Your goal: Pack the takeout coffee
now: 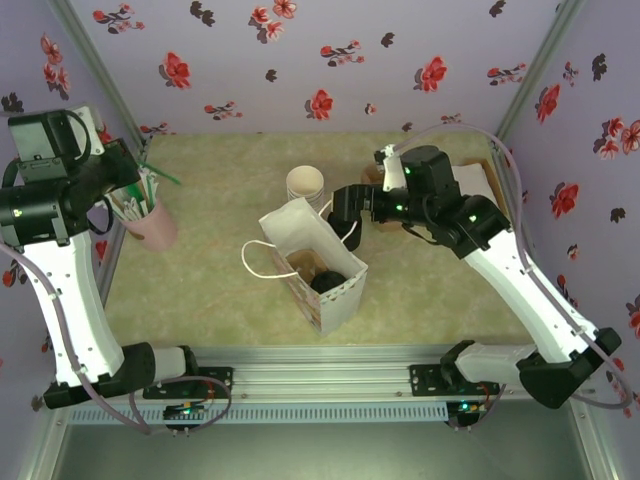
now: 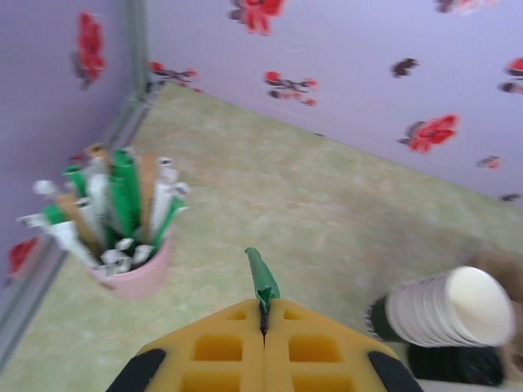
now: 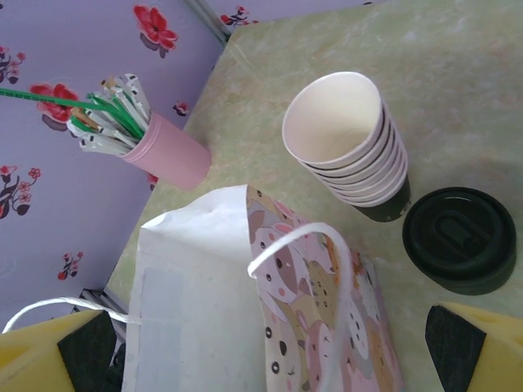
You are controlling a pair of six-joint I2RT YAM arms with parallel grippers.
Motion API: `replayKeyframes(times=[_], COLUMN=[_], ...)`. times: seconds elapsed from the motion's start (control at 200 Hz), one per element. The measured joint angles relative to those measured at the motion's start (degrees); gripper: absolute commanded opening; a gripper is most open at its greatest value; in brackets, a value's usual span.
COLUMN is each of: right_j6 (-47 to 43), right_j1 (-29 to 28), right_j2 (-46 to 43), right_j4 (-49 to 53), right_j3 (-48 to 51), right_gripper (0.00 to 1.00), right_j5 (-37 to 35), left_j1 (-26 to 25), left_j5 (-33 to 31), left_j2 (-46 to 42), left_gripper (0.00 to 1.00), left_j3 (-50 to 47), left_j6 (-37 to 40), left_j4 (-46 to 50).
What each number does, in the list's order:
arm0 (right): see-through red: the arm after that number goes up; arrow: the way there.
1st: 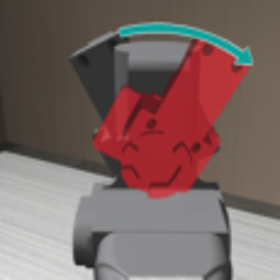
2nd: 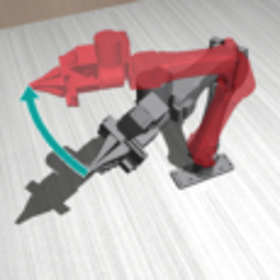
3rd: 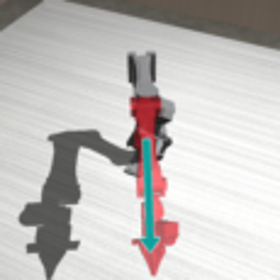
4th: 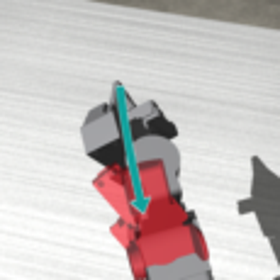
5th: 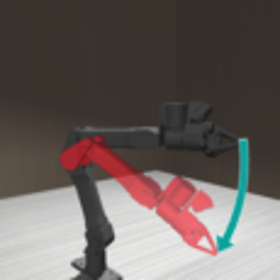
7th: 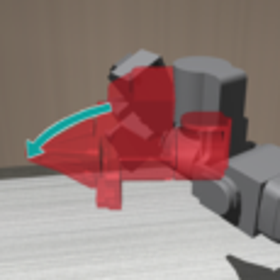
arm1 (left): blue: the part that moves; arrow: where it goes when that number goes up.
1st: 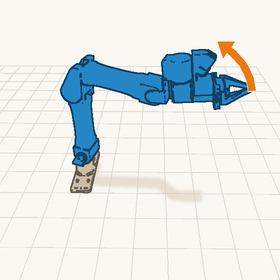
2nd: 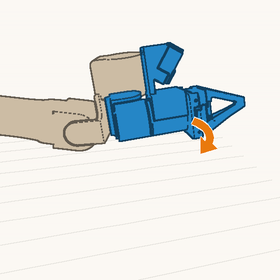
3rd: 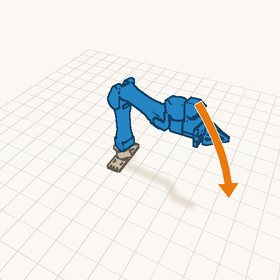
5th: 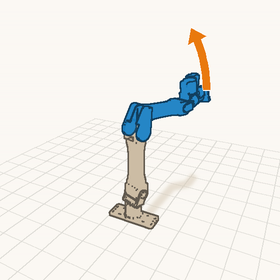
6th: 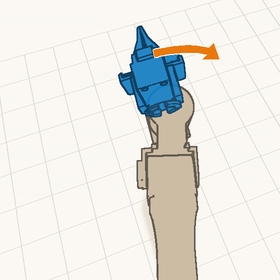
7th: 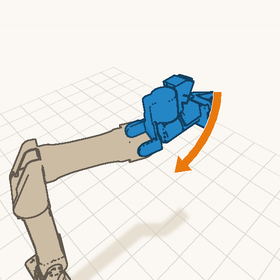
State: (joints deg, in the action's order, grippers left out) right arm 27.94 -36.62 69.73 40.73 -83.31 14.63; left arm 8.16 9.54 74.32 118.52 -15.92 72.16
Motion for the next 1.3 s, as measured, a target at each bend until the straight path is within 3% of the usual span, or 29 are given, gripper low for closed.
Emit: replayKeyframes(times=[0.465,0.68,0.955,1.12,1.3], right_j6=[2.7,4.1,5.8,6.8,7.1], right_j1=[0.0,0.0,0.0,0.0,0.0], right_j2=[-8.6,-12.0,-15.2,-16.5,-16.3], right_j4=[2.1,3.4,6.5,7.7,7.9], right_j3=[4.2,5.9,6.6,7.8,8.6], right_gripper=[0.99,0.99,0.99,0.99,0.99], right_j5=[-8.7,-12.9,-20.2,-22.7,-23.5], left_j1=[0.0,-1.8,-6.1,-10.2,-17.4], left_j5=[34.4,44.5,46.9,42.1,32.4], left_j2=[-4.8,-7.8,-8.1,-8.2,-7.9], left_gripper=[0.0,0.0,0.0,0.0,0.0], left_j3=[-5.1,-12.3,-17.4,-17.5,-17.5], left_j6=[-6.2,-11.1,-10.4,-6.8,-4.0], left_j4=[-9.2,-15.5,-15.0,-10.0,-6.1])
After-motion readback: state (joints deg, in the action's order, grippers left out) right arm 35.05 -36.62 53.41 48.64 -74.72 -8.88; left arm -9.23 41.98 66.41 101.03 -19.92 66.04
